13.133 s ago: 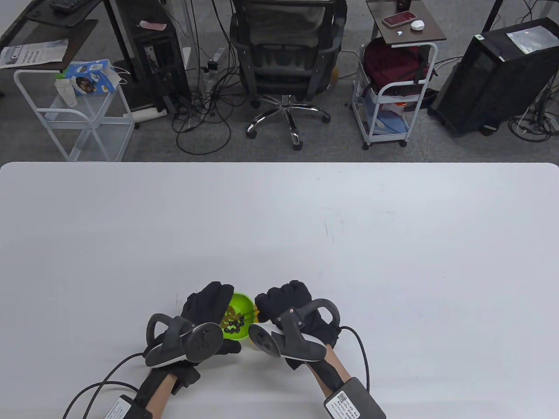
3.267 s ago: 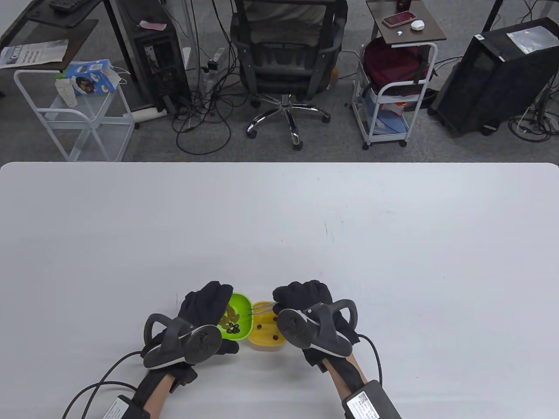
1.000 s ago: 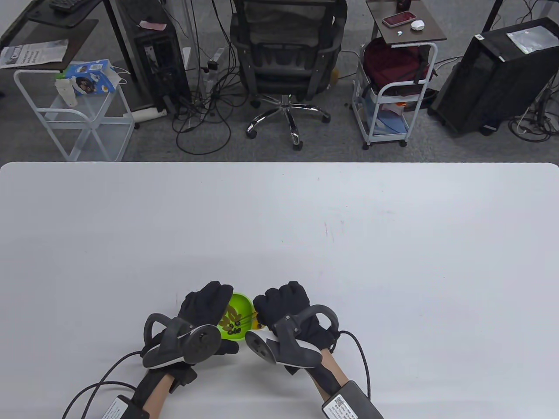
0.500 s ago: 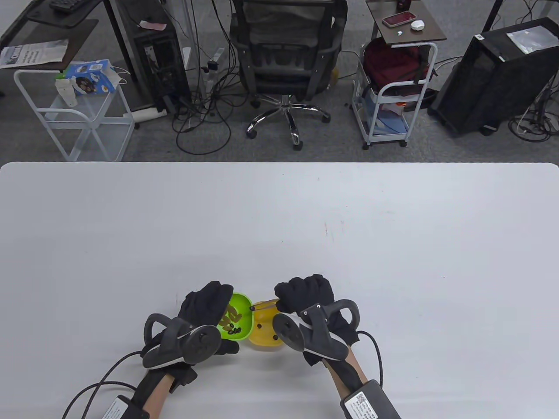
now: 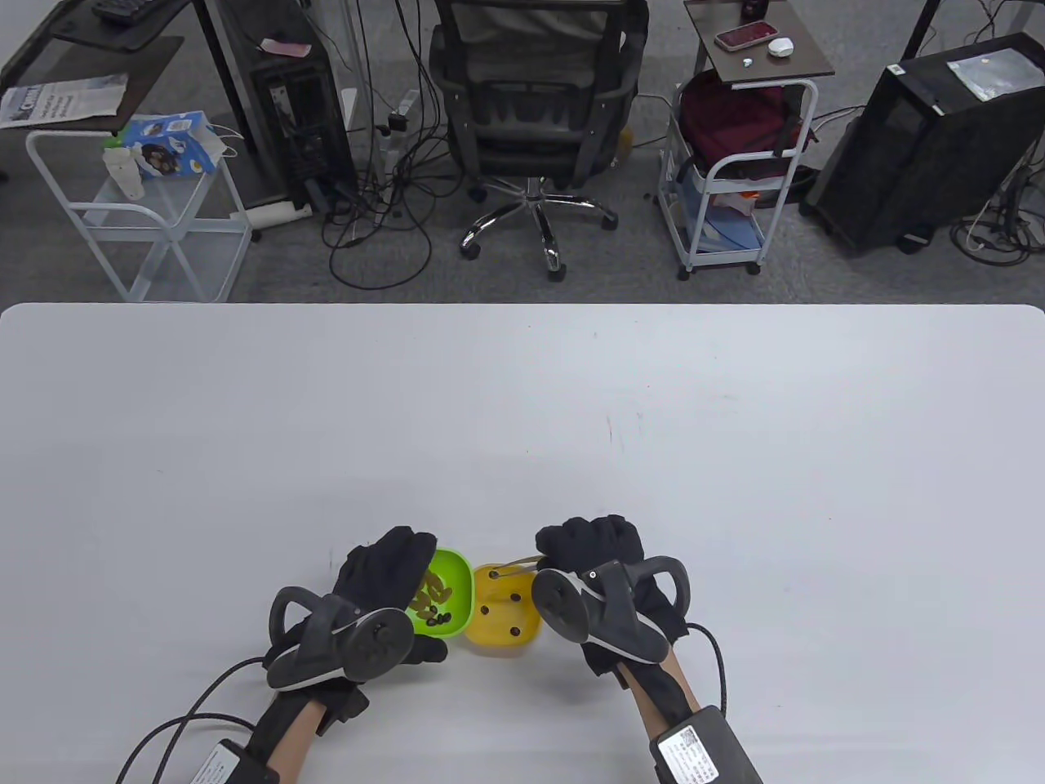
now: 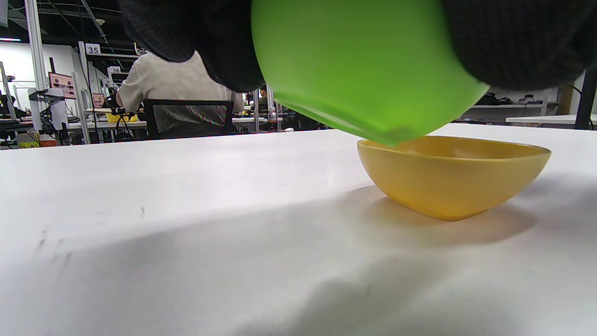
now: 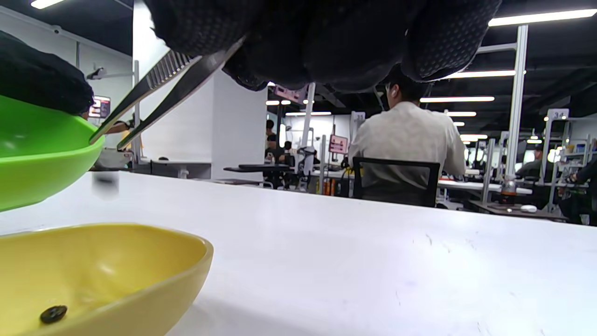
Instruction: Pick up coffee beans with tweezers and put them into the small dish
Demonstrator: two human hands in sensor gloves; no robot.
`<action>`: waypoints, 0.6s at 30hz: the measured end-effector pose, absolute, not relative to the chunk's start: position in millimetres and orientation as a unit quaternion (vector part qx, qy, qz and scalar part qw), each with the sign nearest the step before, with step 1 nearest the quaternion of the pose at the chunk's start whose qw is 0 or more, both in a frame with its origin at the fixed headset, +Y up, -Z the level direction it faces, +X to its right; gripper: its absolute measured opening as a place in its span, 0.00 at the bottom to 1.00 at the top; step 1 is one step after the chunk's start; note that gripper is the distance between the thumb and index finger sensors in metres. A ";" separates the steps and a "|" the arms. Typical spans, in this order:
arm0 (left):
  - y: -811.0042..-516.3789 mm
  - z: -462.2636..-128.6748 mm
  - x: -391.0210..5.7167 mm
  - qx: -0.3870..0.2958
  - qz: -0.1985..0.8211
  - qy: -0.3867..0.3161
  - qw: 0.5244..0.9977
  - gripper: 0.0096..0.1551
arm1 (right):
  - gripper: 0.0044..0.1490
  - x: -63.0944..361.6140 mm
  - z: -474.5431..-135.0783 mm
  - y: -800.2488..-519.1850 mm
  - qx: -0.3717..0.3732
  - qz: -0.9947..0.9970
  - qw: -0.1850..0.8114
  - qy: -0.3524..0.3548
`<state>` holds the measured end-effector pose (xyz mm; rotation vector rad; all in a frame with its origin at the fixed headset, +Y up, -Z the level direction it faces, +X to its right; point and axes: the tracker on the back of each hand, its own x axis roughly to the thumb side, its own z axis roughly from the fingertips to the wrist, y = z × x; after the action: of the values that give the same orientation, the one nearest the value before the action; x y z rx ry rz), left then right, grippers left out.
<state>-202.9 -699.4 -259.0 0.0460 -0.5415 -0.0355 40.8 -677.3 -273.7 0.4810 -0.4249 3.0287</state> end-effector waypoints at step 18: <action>-699.4 -259.2 -203.1 0.023 -0.018 -0.266 0.963 0.71 | 0.27 18.4 -259.9 -673.5 0.210 0.964 0.034 -0.156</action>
<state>-203.1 -699.4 -259.2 0.0473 -0.5391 -0.0357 18.4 -673.5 -259.9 0.6463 -0.4804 2.9657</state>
